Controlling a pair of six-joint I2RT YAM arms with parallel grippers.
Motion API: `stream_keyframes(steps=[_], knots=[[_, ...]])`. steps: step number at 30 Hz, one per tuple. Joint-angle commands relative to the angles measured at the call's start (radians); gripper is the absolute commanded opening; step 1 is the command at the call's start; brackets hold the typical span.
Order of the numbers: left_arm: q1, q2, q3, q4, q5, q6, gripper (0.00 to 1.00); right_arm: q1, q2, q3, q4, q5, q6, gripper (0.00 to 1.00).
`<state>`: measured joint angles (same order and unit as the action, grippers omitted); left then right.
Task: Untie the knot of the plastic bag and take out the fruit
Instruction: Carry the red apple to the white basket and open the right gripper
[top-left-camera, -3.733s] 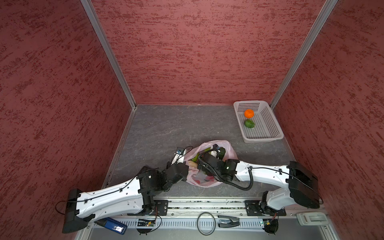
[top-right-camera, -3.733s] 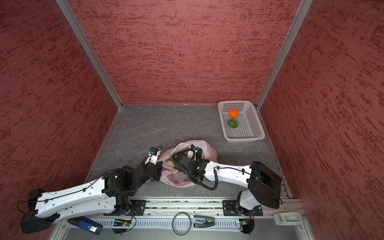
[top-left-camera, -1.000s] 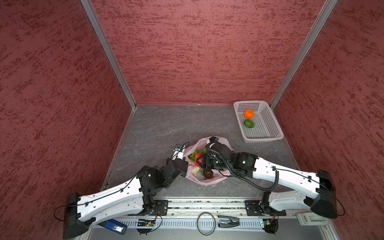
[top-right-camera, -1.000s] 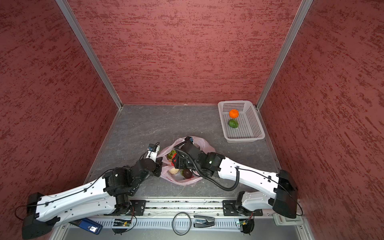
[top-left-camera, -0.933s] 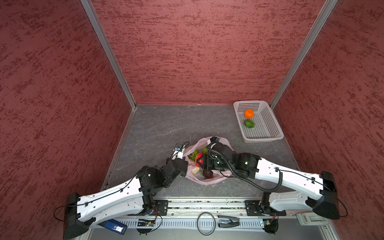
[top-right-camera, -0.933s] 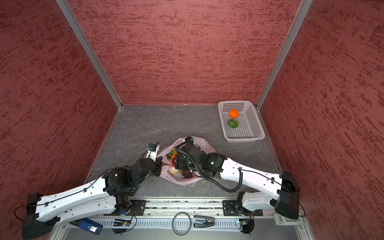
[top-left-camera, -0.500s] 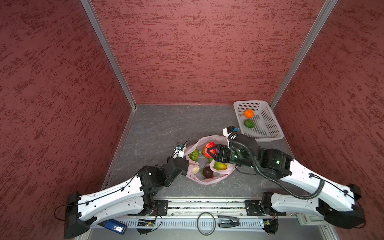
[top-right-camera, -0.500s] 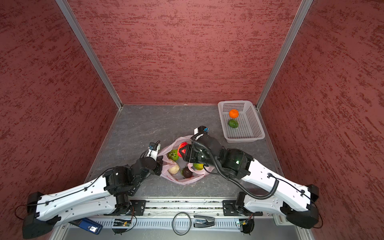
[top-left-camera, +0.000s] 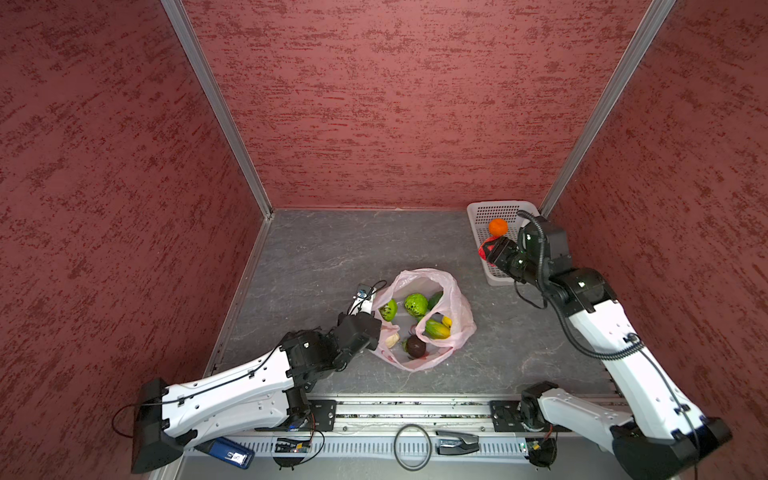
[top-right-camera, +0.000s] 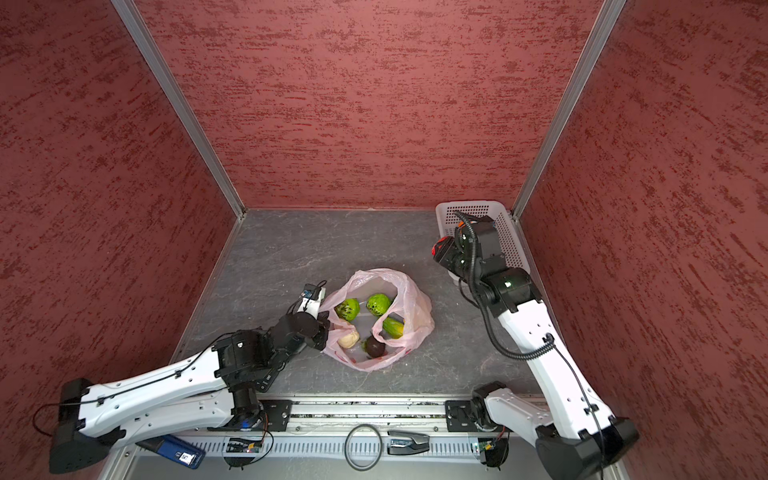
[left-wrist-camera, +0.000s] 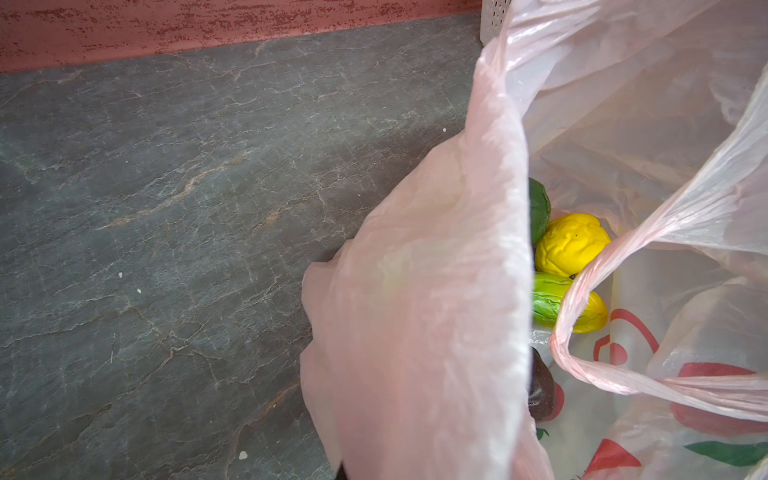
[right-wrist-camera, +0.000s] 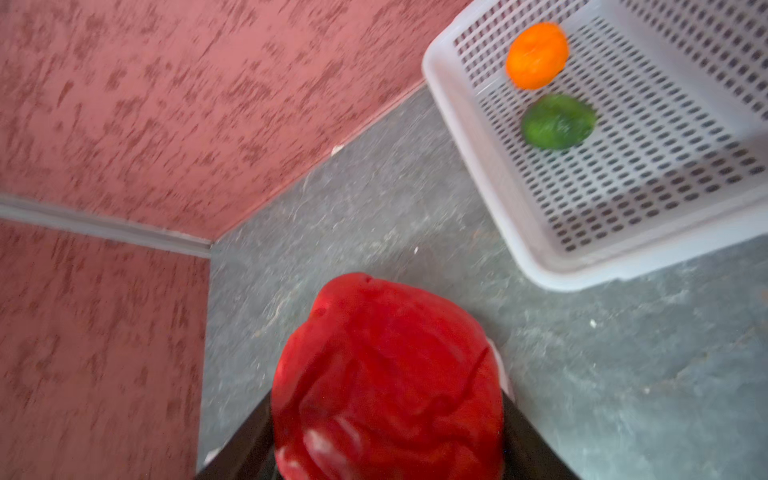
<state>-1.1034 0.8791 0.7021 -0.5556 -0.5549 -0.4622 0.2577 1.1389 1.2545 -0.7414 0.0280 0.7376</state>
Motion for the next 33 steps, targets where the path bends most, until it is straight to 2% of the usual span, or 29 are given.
stream_keyframes(steps=[1, 7, 12, 14, 17, 20, 23, 29, 33], knots=[[-0.009, 0.004, 0.03, 0.023, -0.002, 0.004, 0.0, -0.116, 0.097, -0.041, 0.181, -0.054, -0.062, 0.39], [-0.027, 0.025, 0.06, 0.011, -0.022, -0.006, 0.0, -0.253, 0.323, -0.032, 0.328, -0.058, -0.104, 0.39], [-0.038, 0.027, 0.058, 0.015, -0.034, -0.016, 0.0, -0.273, 0.503, 0.03, 0.327, -0.03, -0.15, 0.42], [-0.042, 0.025, 0.059, 0.017, -0.039, -0.015, 0.0, -0.275, 0.543, 0.046, 0.314, -0.02, -0.161, 0.49], [-0.044, 0.018, 0.062, 0.026, -0.045, -0.005, 0.0, -0.275, 0.581, 0.072, 0.274, -0.001, -0.174, 0.67], [-0.044, 0.016, 0.062, 0.033, -0.054, 0.008, 0.0, -0.275, 0.578, 0.069, 0.265, 0.008, -0.181, 0.78], [-0.044, 0.012, 0.061, 0.034, -0.059, 0.01, 0.0, -0.275, 0.561, 0.083, 0.237, 0.005, -0.19, 0.84], [-0.045, -0.007, 0.048, 0.034, -0.054, 0.004, 0.0, -0.252, 0.426, 0.062, 0.169, -0.045, -0.182, 0.86], [-0.045, -0.015, 0.043, 0.04, -0.048, 0.013, 0.0, -0.175, 0.266, 0.031, 0.064, -0.059, -0.177, 0.86]])
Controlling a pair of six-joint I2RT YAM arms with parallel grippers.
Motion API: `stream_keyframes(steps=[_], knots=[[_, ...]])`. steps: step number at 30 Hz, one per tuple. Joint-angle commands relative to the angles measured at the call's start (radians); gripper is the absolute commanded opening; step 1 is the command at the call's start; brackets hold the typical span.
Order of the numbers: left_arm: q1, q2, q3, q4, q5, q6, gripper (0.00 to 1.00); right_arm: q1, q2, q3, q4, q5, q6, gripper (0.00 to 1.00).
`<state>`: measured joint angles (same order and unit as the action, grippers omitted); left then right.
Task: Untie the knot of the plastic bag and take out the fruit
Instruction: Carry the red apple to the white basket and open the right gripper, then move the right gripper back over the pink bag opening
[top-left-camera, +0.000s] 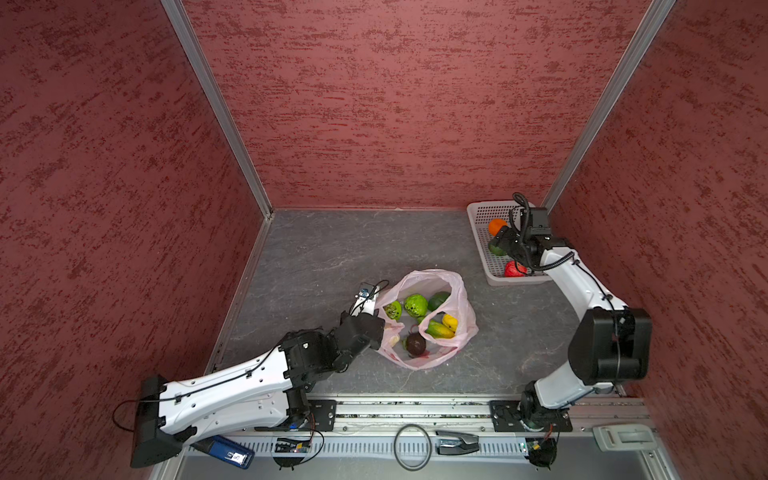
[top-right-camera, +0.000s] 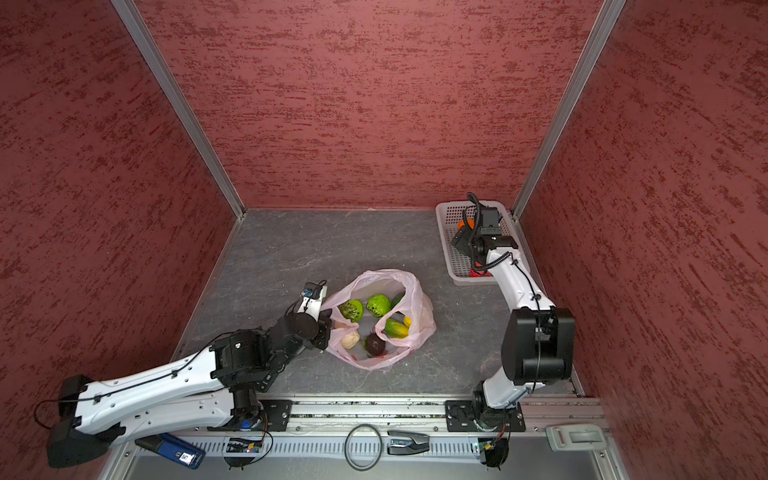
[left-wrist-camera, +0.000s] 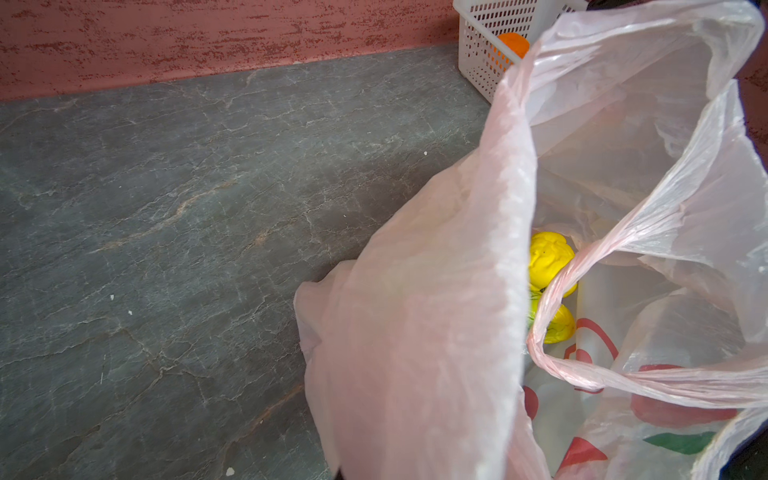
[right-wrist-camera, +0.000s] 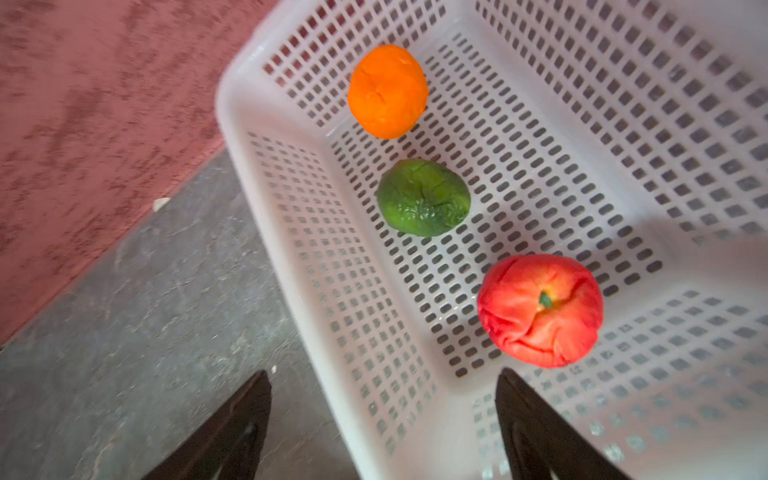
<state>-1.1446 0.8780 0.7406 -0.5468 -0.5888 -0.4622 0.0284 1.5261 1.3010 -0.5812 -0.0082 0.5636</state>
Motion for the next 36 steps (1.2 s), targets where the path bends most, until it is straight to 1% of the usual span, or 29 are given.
stream_keyframes(steps=[1, 4, 7, 10, 12, 15, 17, 20, 22, 26, 28, 31, 36], knots=[[-0.003, -0.014, 0.003, 0.036, -0.013, 0.016, 0.0, 0.074, -0.159, -0.027, -0.118, -0.025, 0.002, 0.86], [-0.005, -0.016, 0.005, 0.044, -0.007, 0.026, 0.0, 0.159, -0.278, -0.067, -0.195, -0.047, 0.022, 0.86], [-0.006, -0.012, 0.002, 0.049, -0.002, 0.029, 0.0, 0.281, -0.373, -0.099, -0.276, -0.055, 0.064, 0.85], [-0.006, -0.01, 0.001, 0.041, -0.004, 0.027, 0.0, 0.438, -0.456, -0.129, -0.314, -0.045, 0.153, 0.84], [-0.006, -0.014, -0.002, 0.041, -0.002, 0.027, 0.0, 0.557, -0.494, -0.133, -0.329, -0.014, 0.221, 0.83], [-0.006, -0.019, -0.005, 0.038, 0.001, 0.028, 0.0, 0.719, -0.501, -0.102, -0.349, 0.036, 0.289, 0.83], [-0.006, -0.017, -0.002, 0.034, 0.004, 0.031, 0.0, 0.839, -0.479, -0.064, -0.368, 0.089, 0.329, 0.82], [-0.005, -0.015, 0.003, 0.031, 0.006, 0.036, 0.0, 0.985, -0.404, -0.003, -0.412, 0.148, 0.358, 0.82], [-0.006, -0.013, 0.004, 0.029, 0.006, 0.038, 0.0, 1.053, -0.343, 0.019, -0.447, 0.172, 0.361, 0.83], [-0.006, -0.019, 0.0, 0.029, 0.005, 0.034, 0.0, 1.115, -0.247, -0.003, -0.478, 0.208, 0.338, 0.8], [-0.007, -0.025, -0.002, 0.025, 0.003, 0.029, 0.0, 1.119, -0.216, -0.024, -0.476, 0.231, 0.309, 0.8], [-0.007, -0.036, -0.009, 0.024, 0.004, 0.025, 0.0, 1.119, -0.158, -0.04, -0.473, 0.278, 0.247, 0.77], [-0.007, -0.035, -0.012, 0.024, 0.002, 0.025, 0.0, 1.119, -0.02, -0.02, -0.479, 0.335, 0.147, 0.75]])
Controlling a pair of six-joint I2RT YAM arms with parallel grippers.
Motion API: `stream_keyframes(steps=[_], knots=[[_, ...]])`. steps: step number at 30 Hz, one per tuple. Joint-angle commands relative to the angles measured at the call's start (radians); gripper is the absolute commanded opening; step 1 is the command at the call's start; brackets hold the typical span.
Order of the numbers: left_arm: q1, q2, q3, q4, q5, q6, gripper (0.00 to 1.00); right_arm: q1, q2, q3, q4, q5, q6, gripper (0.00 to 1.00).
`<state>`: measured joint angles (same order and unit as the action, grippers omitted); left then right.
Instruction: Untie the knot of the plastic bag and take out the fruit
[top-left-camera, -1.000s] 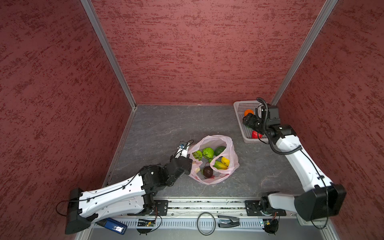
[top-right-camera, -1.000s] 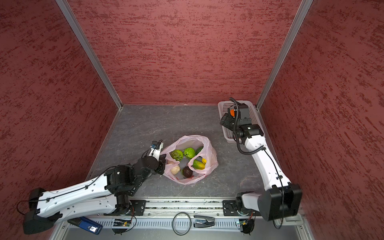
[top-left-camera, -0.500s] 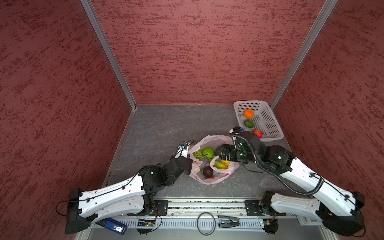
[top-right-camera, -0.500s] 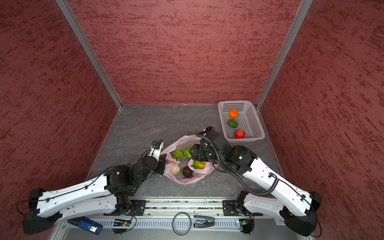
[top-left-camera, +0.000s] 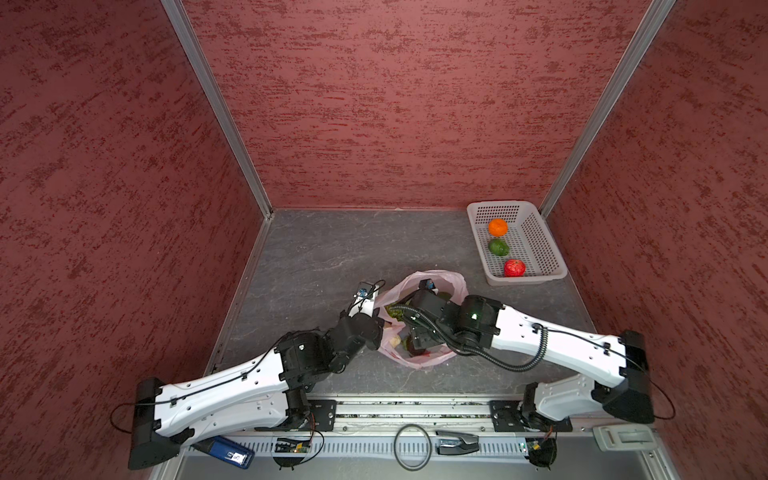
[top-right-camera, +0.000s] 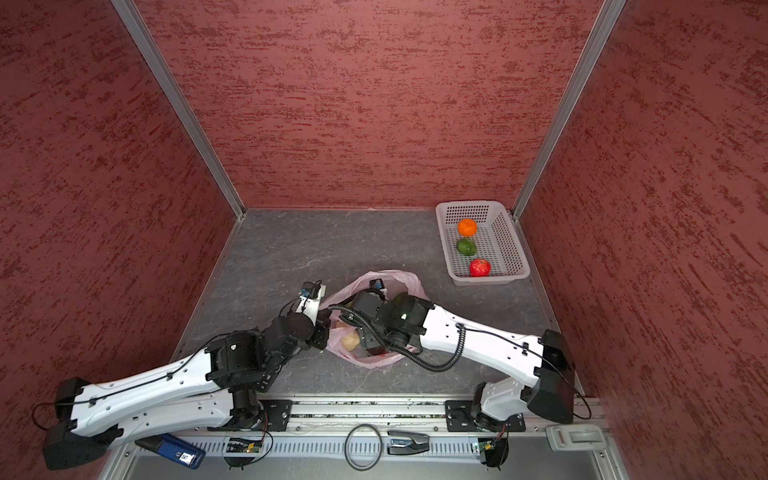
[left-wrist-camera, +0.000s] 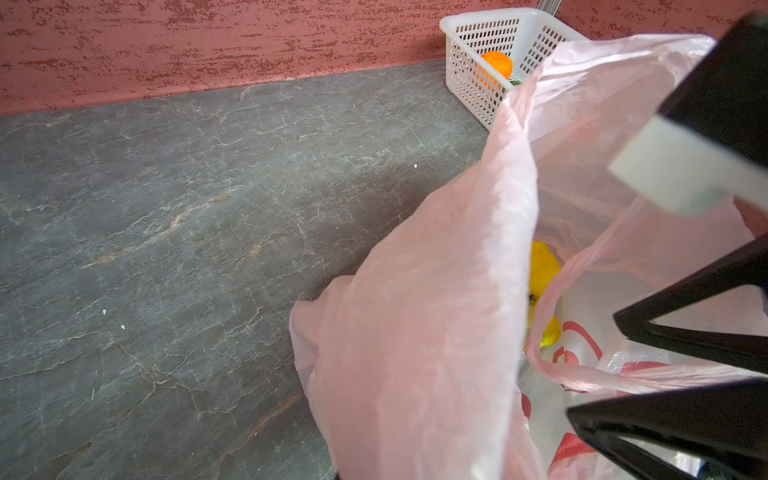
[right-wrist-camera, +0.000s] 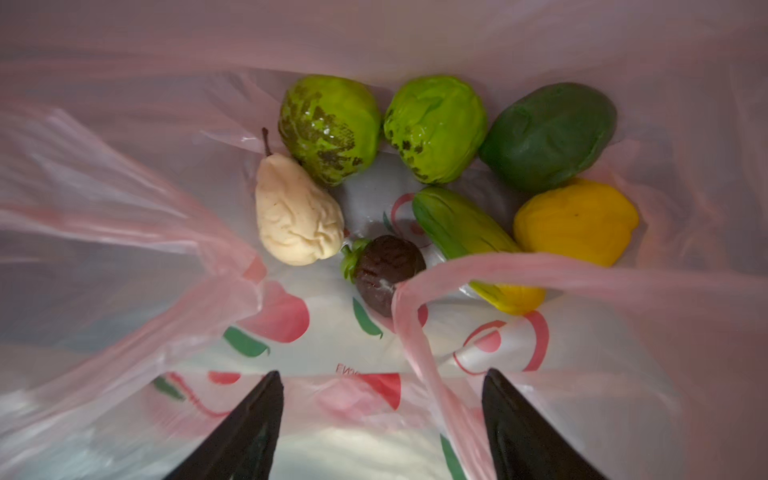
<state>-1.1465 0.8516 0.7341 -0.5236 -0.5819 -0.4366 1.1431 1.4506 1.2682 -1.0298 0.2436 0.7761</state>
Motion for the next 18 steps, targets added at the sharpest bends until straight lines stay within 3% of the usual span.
stream_keyframes(steps=[1, 7, 8, 13, 16, 18], knots=[[-0.005, -0.009, -0.007, 0.0, -0.004, -0.001, 0.0, 0.004, 0.077, 0.013, -0.03, 0.087, -0.077, 0.74], [-0.004, -0.009, -0.005, -0.002, -0.012, -0.003, 0.0, 0.005, 0.147, -0.02, -0.012, 0.101, -0.093, 0.68], [-0.004, -0.009, -0.005, 0.0, -0.013, -0.002, 0.0, 0.004, 0.151, -0.025, -0.01, 0.112, -0.092, 0.63], [-0.004, -0.004, -0.004, 0.0, -0.014, -0.001, 0.0, 0.005, 0.151, 0.0, -0.015, 0.151, -0.093, 0.2], [-0.002, 0.0, -0.007, -0.004, -0.013, 0.001, 0.0, 0.004, 0.097, 0.064, -0.032, 0.126, -0.096, 0.06], [-0.001, 0.002, -0.009, -0.007, -0.013, -0.002, 0.0, 0.005, 0.04, 0.113, -0.049, 0.107, -0.087, 0.02]])
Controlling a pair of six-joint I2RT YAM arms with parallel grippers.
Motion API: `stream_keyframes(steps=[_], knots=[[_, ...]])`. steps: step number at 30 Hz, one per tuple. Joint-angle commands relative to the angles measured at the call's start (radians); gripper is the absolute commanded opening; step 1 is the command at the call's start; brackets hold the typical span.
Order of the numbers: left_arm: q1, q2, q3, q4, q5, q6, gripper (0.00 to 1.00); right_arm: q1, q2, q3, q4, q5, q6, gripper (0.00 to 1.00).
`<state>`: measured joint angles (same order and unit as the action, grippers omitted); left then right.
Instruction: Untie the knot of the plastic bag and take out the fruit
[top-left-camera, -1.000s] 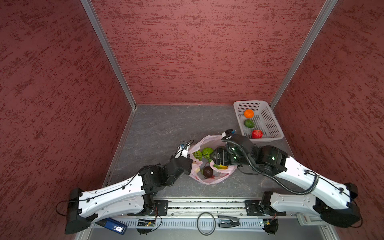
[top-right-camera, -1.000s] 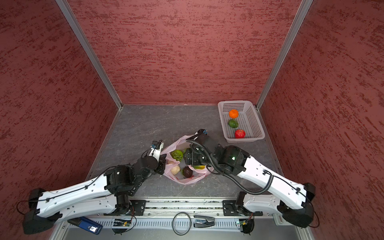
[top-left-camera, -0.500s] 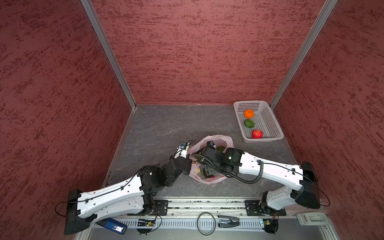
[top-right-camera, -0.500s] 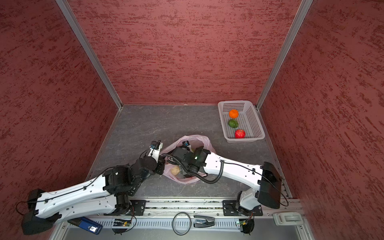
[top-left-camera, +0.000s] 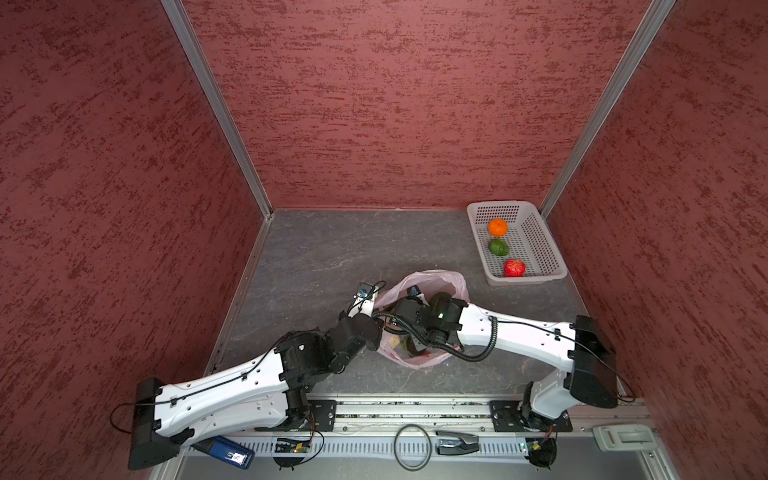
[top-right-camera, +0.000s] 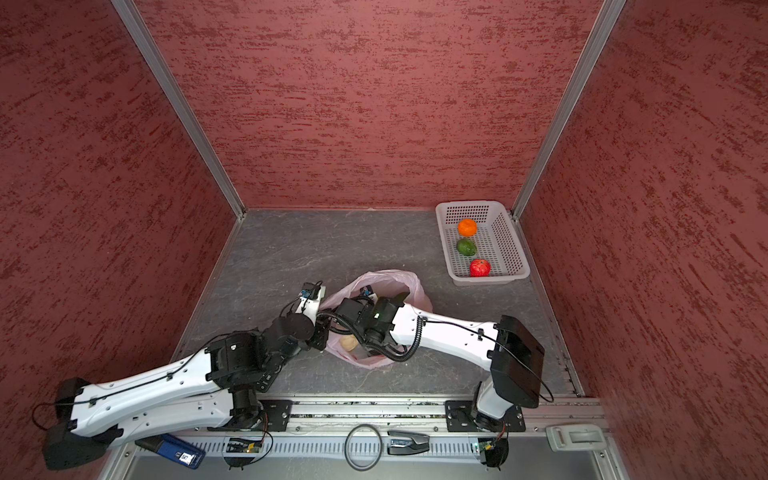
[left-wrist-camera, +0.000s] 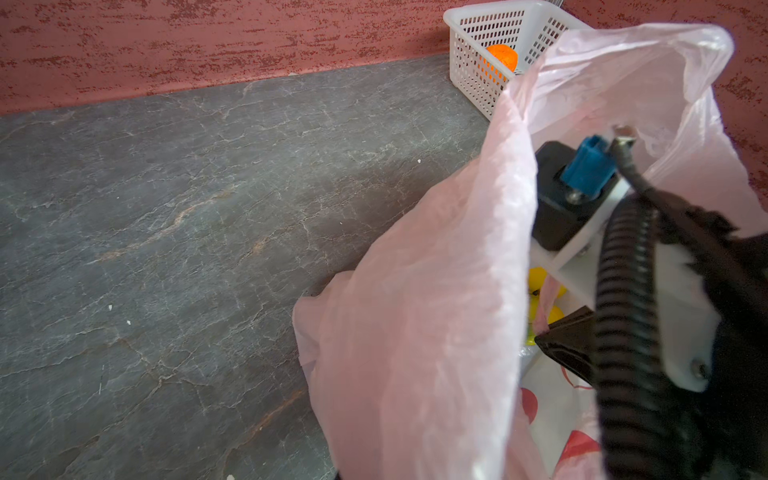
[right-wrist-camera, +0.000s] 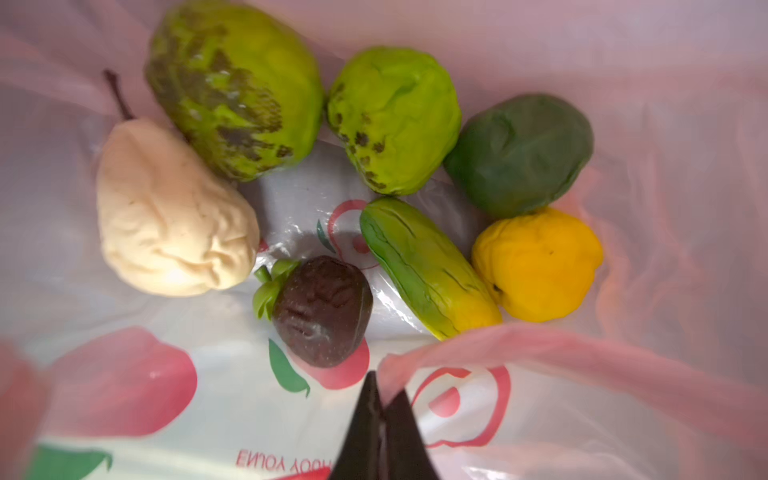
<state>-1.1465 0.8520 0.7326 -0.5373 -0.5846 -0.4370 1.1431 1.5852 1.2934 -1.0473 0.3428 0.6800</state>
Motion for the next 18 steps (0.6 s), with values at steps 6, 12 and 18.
stream_keyframes(steps=[6, 12, 18], knots=[[0.0, 0.003, -0.013, 0.008, -0.017, -0.005, 0.0, -0.016, -0.332, 0.111, -0.102, 0.029, 0.132, 0.0], [0.005, -0.009, -0.024, 0.003, -0.019, 0.001, 0.0, -0.097, -0.647, -0.075, -0.17, 0.107, 0.351, 0.0], [0.008, -0.022, -0.025, -0.01, -0.005, 0.004, 0.0, -0.166, -0.761, -0.187, -0.311, 0.146, 0.492, 0.0]])
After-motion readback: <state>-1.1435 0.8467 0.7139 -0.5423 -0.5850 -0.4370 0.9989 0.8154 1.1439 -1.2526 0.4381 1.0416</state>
